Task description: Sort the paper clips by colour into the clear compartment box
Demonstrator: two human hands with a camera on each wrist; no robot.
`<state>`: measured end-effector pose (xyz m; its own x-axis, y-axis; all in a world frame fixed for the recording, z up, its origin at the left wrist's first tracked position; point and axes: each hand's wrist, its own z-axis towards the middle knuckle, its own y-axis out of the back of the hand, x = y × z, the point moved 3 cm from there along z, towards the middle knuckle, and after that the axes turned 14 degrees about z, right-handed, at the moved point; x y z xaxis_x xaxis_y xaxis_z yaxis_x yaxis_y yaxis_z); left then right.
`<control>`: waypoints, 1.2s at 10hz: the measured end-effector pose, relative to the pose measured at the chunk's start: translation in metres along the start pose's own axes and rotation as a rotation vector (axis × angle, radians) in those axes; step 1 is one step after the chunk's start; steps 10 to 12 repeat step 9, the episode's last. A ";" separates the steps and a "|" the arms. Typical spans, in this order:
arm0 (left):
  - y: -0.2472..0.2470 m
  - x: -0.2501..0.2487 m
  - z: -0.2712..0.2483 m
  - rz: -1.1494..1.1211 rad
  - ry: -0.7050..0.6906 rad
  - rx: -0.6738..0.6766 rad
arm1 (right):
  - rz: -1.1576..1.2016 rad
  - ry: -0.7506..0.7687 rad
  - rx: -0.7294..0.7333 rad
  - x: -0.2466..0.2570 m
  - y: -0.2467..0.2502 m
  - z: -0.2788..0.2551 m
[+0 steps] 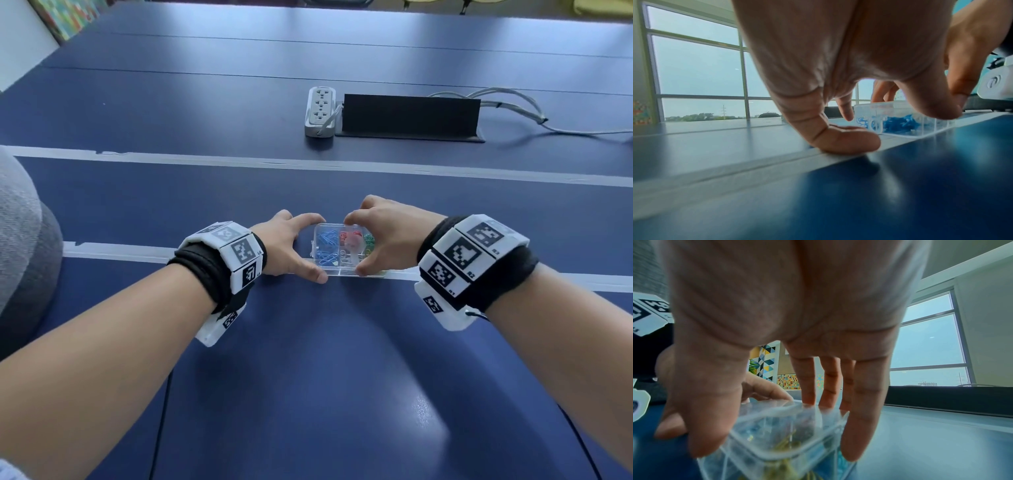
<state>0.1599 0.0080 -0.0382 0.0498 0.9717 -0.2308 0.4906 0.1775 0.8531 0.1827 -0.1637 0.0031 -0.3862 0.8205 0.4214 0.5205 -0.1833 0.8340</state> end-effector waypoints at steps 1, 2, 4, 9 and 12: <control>-0.001 0.001 0.001 -0.006 0.004 -0.008 | -0.016 -0.002 0.000 0.000 -0.001 0.001; -0.002 0.002 0.003 0.003 0.004 -0.010 | -0.016 -0.002 0.002 0.000 -0.001 0.003; -0.004 0.001 0.007 0.044 -0.002 0.011 | 0.010 -0.008 0.011 -0.001 -0.002 0.004; -0.006 -0.008 -0.001 0.053 0.009 -0.002 | 0.124 -0.025 0.004 -0.007 -0.005 0.001; -0.006 -0.008 -0.001 0.053 0.009 -0.002 | 0.124 -0.025 0.004 -0.007 -0.005 0.001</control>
